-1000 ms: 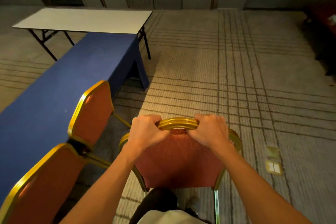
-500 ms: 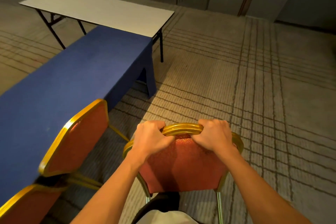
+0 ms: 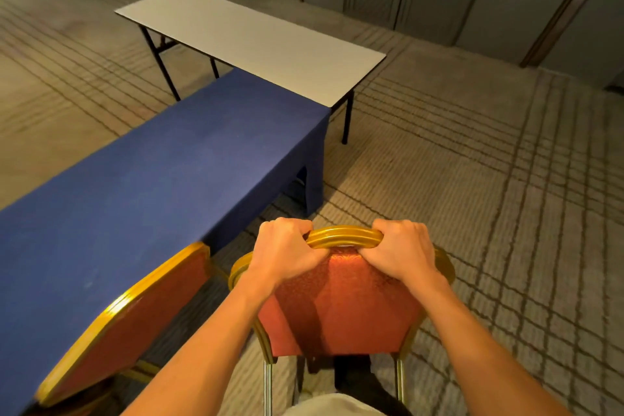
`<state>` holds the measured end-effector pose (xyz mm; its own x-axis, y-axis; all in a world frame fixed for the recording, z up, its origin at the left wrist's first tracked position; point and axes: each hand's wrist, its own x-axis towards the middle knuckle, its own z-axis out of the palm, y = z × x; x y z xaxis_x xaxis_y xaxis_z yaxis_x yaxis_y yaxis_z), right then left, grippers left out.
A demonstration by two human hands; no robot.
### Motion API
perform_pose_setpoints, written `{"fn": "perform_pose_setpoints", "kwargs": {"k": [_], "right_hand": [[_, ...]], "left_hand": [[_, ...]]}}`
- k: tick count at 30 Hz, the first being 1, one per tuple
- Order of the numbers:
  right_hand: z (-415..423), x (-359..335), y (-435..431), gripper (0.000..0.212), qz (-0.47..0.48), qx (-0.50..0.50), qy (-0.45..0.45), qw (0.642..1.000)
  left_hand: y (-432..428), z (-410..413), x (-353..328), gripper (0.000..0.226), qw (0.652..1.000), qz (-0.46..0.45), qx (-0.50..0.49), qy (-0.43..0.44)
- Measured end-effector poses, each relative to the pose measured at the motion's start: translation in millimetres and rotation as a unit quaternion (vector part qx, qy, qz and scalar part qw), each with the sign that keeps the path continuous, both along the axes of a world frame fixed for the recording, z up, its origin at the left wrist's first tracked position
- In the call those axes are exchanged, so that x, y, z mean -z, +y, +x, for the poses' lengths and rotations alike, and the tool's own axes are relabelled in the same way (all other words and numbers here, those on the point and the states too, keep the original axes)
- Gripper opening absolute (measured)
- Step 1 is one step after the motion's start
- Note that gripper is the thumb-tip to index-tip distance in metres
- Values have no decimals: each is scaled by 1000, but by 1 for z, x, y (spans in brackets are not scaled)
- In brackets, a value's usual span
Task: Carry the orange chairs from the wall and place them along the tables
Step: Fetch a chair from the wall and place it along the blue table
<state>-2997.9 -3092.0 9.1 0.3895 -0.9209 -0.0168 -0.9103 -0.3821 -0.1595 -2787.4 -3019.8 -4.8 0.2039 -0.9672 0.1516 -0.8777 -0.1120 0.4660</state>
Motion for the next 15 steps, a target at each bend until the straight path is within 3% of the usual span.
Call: {"fn": "perform_pose_setpoints", "kwargs": {"k": [6, 15], "right_hand": [[44, 12, -133, 39, 8, -72, -37, 997], [141, 12, -256, 37, 3, -230, -24, 973]], "left_hand": [[-102, 30, 6, 39, 997, 16, -73, 1], [-171, 88, 8, 42, 977, 31, -211, -6]]}}
